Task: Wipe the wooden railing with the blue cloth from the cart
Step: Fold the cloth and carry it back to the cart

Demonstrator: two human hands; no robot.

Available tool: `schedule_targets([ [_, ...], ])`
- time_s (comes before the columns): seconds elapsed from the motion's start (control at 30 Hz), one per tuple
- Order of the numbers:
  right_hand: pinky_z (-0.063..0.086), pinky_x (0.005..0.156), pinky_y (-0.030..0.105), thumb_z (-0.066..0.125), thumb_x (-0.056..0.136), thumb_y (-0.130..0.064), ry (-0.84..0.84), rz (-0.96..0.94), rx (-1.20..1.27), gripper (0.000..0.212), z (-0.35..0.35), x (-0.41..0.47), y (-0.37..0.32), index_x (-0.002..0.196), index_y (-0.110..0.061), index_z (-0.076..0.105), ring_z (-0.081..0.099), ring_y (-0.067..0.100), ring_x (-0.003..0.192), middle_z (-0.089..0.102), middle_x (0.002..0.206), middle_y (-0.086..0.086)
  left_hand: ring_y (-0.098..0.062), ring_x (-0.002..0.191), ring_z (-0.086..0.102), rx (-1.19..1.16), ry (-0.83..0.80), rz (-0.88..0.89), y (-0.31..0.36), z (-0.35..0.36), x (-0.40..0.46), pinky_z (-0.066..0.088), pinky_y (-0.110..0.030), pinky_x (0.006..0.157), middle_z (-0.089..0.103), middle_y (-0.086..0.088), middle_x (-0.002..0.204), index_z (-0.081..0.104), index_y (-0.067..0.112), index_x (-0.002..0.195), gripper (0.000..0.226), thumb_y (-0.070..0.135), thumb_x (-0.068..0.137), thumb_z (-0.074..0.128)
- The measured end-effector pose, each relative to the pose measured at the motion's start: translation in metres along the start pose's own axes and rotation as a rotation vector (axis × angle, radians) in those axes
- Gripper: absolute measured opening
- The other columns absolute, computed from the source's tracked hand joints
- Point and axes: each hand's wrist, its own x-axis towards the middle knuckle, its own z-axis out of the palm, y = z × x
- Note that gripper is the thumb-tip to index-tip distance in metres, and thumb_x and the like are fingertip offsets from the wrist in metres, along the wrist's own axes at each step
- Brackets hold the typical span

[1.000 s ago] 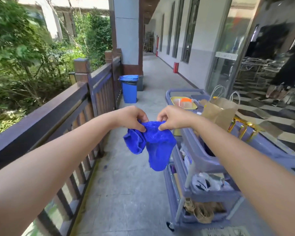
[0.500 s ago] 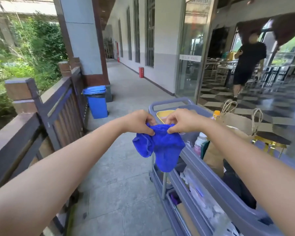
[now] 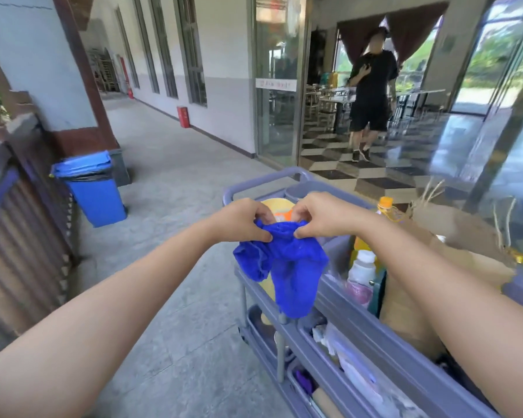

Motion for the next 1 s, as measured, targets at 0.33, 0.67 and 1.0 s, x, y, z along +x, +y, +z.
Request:
schedule_targets([
  [0.33, 0.037, 0.054, 0.024, 0.068, 0.072, -0.014, 0.010, 0.177, 0.016, 0.005, -0.005, 0.114, 0.068, 0.077, -0.013, 0.066, 0.047, 0.008, 0.055, 0.054, 0.058, -0.009, -0.012, 0.071, 0.056, -0.056, -0.142, 0.121, -0.062, -0.011, 0.152, 0.048, -0.020, 0.066, 0.069, -0.005, 0.092, 0.069, 0.015, 0.090, 0.016, 0.012, 0.075, 0.067],
  [0.67, 0.033, 0.051, 0.015, 0.069, 0.073, -0.016, 0.065, 0.496, 0.016, 0.008, -0.001, 0.154, 0.111, 0.081, -0.014, 0.068, 0.048, 0.012, 0.063, 0.055, 0.065, -0.007, -0.007, 0.068, 0.055, -0.079, -0.354, 0.413, -0.094, 0.006, 0.274, 0.045, -0.016, 0.062, 0.065, 0.003, 0.082, 0.066, 0.016, 0.087, 0.015, 0.014, 0.073, 0.069],
  [1.0, 0.033, 0.051, 0.019, 0.068, 0.074, -0.015, 0.173, 0.923, 0.073, 0.015, 0.029, 0.155, 0.101, 0.088, -0.008, 0.068, 0.049, 0.014, 0.070, 0.054, 0.069, -0.005, -0.015, 0.086, 0.057, -0.023, -0.618, 0.760, -0.101, 0.033, 0.329, 0.044, -0.026, 0.074, 0.066, 0.002, 0.095, 0.066, 0.019, 0.095, 0.024, 0.020, 0.072, 0.070],
])
